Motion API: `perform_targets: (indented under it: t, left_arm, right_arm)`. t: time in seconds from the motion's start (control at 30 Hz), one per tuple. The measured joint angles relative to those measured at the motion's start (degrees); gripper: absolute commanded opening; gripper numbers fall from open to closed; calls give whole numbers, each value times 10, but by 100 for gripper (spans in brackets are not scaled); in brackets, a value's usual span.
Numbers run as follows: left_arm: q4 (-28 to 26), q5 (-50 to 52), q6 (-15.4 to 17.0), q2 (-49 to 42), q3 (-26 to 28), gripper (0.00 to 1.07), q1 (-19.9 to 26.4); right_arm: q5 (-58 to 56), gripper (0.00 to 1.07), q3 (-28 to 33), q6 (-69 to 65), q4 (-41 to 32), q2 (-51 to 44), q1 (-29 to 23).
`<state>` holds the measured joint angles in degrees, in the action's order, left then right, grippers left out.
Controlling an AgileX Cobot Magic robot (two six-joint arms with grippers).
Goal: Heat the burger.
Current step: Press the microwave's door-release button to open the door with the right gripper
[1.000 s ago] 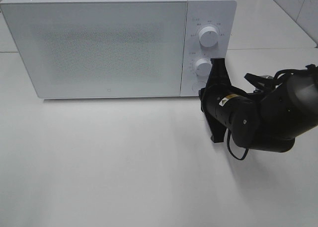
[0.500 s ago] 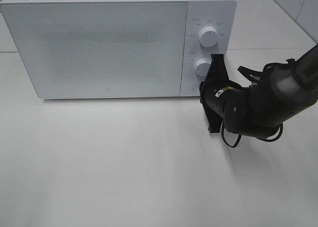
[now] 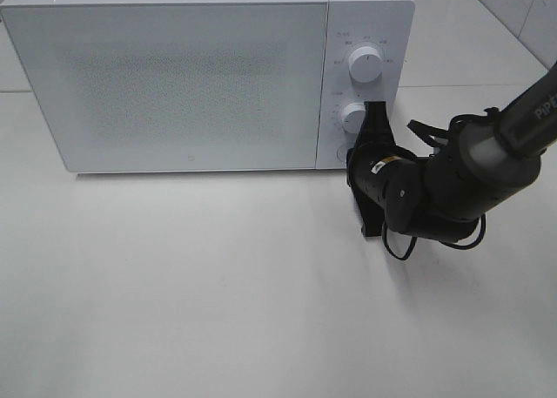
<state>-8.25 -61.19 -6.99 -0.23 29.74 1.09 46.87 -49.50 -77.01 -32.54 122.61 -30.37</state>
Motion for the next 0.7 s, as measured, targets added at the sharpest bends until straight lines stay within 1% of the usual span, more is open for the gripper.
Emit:
perform_targets:
  t: [0.5,0.7]
  left_arm:
    - [0,0,0,0,0,100,0]
    - [0,0,0,0,0,100,0]
  right_arm:
    - [28,0,-6,2,-1,11,-2]
    - [50,0,-3,-16,23,13,-2]
